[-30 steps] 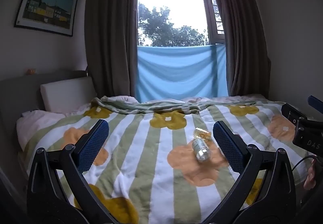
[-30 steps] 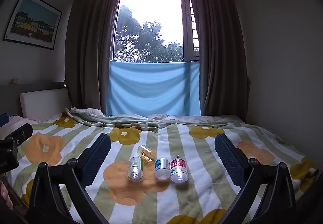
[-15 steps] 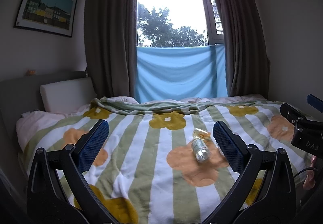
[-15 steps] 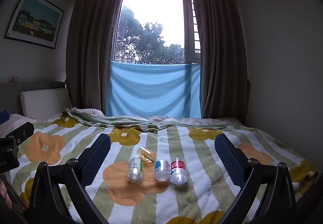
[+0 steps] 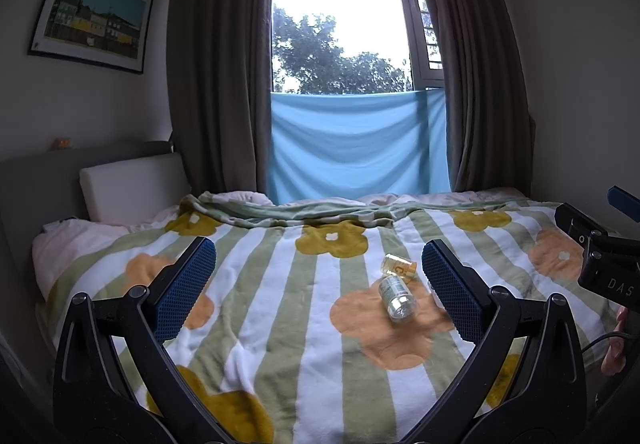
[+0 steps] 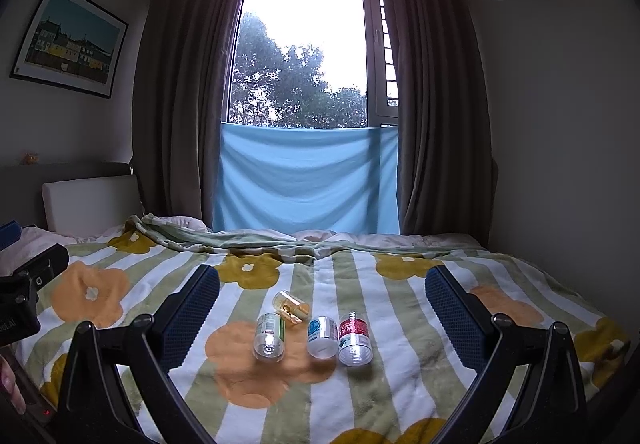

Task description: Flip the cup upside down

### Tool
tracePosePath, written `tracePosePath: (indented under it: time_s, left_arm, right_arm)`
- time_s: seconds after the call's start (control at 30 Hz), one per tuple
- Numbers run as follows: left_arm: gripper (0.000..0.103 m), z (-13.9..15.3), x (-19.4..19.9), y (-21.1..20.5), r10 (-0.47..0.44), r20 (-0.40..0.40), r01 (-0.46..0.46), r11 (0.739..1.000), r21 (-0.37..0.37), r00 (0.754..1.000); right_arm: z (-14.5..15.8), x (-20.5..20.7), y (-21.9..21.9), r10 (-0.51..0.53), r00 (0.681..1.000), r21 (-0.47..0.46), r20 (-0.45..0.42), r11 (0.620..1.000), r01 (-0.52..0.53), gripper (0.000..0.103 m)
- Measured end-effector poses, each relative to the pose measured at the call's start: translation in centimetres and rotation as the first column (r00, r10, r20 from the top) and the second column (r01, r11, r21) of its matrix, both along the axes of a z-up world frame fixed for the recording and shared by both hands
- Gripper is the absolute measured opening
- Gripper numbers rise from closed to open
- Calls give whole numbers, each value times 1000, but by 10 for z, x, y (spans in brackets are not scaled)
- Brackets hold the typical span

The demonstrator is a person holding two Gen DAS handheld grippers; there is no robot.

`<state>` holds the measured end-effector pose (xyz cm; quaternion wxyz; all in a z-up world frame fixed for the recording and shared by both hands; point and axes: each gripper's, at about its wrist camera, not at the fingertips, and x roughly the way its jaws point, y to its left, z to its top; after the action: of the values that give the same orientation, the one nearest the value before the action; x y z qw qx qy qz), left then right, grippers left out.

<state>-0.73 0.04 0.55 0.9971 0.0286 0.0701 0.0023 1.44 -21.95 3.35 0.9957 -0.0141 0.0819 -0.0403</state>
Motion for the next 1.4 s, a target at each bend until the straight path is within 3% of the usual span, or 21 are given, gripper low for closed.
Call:
tracePosePath:
  time_s: [1.4]
  left_arm:
    - [103,-2,-3,-2,1,4,-1,1000,-7,1000]
  right_arm:
    - [-2,-1,-2,-20,1000,20,0,1000,20,103]
